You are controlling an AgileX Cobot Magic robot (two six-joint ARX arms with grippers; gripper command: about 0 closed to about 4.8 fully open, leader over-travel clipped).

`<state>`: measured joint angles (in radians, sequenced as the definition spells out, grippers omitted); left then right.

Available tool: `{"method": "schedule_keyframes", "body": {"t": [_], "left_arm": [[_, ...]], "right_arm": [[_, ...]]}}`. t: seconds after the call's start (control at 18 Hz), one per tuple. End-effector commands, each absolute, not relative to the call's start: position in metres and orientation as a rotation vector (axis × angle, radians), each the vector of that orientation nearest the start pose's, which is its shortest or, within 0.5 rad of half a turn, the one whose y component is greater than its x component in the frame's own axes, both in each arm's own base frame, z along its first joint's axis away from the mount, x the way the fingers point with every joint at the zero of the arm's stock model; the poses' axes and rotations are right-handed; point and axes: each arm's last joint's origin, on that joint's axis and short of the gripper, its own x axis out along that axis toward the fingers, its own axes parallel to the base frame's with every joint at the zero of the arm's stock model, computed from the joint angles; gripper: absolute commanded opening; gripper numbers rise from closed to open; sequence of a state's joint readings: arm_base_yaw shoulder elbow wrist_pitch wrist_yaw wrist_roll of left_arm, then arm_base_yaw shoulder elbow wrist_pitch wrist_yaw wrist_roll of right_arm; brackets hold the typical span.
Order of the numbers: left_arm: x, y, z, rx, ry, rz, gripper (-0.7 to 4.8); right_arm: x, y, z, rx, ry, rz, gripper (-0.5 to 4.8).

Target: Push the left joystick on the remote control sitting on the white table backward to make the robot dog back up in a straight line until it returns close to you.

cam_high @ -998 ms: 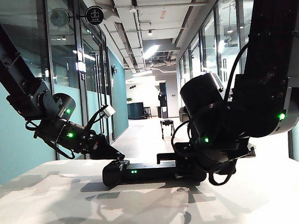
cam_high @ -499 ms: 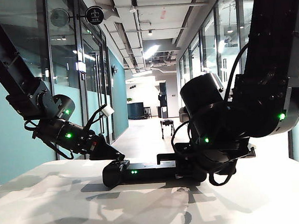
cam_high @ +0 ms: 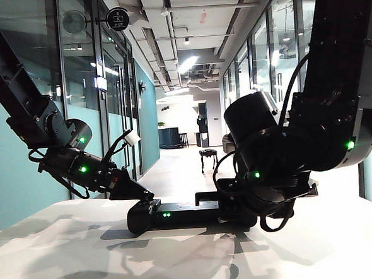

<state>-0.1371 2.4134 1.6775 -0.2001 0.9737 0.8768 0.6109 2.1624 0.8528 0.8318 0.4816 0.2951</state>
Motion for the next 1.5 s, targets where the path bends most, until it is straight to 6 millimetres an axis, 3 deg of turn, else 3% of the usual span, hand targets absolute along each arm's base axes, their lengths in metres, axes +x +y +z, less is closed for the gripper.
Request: {"method": "schedule_keyframes", "body": {"t": [0.06, 1.5], "left_arm": [[0.4777, -0.0904, 0.0903, 0.326, 0.4, -1.323, -0.06], [0.4766, -0.0856, 0.089, 0.325, 0.415, -1.322, -0.06]], "right_arm": [[0.3133, 0.2024, 0.0619, 0.042, 0.402, 0.055, 1.44], [0.3136, 0.2021, 0.0619, 0.041, 0.402, 0.054, 1.44]]}}
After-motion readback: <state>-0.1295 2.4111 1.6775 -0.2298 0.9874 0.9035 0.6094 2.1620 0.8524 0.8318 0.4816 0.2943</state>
